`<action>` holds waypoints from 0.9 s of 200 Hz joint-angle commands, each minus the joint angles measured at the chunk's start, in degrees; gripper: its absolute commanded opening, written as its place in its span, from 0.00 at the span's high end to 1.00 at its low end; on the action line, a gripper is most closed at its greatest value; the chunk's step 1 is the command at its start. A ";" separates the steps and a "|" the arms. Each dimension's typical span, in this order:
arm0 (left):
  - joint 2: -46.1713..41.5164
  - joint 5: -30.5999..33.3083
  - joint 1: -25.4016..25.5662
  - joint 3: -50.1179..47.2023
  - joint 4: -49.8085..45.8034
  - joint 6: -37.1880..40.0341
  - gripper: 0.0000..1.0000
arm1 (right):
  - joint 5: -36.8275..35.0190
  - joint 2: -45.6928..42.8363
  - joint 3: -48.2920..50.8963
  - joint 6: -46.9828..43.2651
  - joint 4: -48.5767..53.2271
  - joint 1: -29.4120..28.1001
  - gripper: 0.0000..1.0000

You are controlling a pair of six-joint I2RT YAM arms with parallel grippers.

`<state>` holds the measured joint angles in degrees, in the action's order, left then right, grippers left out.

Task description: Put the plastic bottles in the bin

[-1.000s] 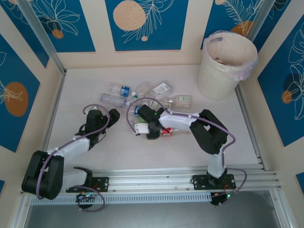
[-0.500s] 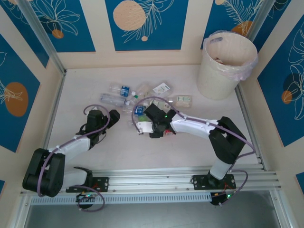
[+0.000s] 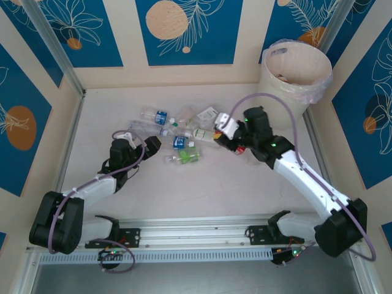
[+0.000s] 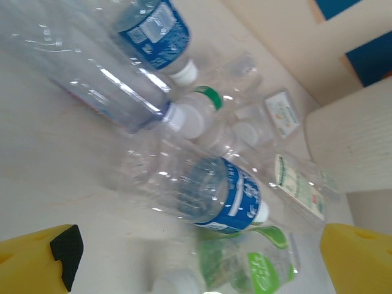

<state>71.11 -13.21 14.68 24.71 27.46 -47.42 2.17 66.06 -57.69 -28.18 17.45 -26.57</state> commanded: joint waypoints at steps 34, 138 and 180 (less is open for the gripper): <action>1.60 -5.91 0.08 3.14 5.32 1.23 0.00 | 6.45 -9.97 7.36 27.38 -20.38 12.53 1.00; 4.28 -8.69 1.94 5.61 4.13 0.11 0.00 | -4.94 -0.72 -9.98 51.01 -29.98 20.76 1.00; 3.97 -7.60 2.18 5.32 3.74 0.22 0.00 | -20.38 4.38 -17.21 56.77 -40.33 22.70 1.00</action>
<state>75.18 -20.16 16.32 29.21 31.55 -47.62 -5.32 68.12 -69.71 23.46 -14.02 -5.17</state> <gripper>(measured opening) 0.998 0.330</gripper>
